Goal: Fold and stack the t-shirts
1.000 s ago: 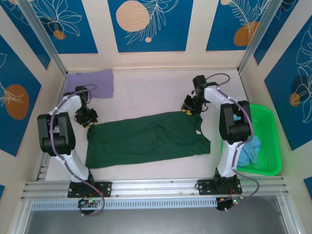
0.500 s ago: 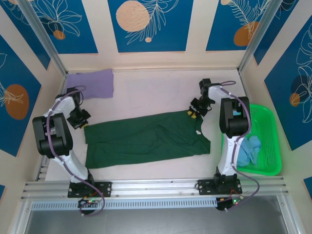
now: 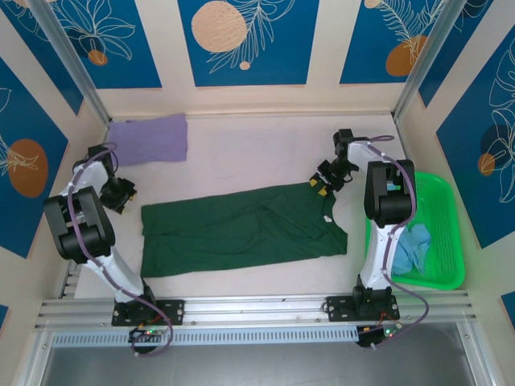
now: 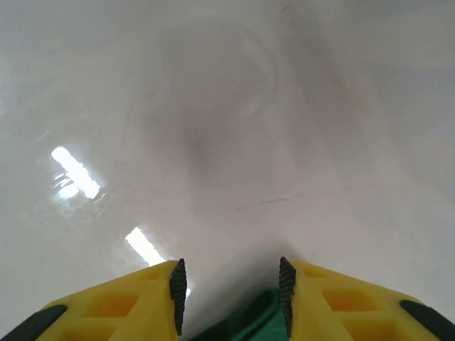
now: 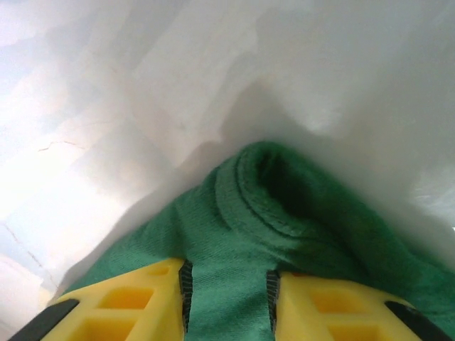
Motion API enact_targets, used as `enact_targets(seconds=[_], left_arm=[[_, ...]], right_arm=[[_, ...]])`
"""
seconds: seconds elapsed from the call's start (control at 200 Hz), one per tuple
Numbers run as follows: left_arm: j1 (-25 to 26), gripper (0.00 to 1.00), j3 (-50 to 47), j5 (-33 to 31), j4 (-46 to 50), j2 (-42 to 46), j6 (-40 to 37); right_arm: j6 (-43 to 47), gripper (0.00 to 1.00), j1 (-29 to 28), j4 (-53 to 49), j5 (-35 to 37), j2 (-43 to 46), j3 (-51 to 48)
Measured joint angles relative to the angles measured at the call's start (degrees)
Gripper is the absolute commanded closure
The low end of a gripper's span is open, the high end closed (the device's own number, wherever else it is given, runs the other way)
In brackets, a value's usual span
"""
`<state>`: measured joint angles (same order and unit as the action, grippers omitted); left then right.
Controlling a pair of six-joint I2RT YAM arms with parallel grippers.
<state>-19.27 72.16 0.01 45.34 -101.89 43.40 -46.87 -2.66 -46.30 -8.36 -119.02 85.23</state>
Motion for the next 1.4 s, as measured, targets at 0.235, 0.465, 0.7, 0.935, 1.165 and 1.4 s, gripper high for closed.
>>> enact_targets(seconds=[0.235,0.465,0.7,0.935,1.165,1.4], left_arm=[[6.4,0.62,0.3,1.9,0.0,6.0,-2.2],[21.4,0.63,-7.5,2.8,-1.8,9.1,-6.6],[19.5,0.63,-12.7,-0.6,-2.5,2.2,-9.2],[17.1,0.51,-9.0,-0.4,-2.6,-0.4,-9.4],[18.0,0.31,0.9,0.7,-0.3,-1.2,-9.3],[28.5,0.37,7.7,4.4,0.4,0.1,-7.4]], right_arm=[[1.8,0.64,-0.5,1.0,-0.1,5.5,-0.2],[4.5,0.69,-1.9,0.3,-1.4,5.5,-0.2],[5.6,0.69,-0.9,-3.0,-0.5,-0.5,0.6],[6.1,0.63,0.7,-5.4,1.2,-2.3,5.2],[7.8,0.53,-1.4,2.2,1.0,10.0,-1.8],[11.2,0.52,-9.8,8.5,-6.0,13.6,-2.9]])
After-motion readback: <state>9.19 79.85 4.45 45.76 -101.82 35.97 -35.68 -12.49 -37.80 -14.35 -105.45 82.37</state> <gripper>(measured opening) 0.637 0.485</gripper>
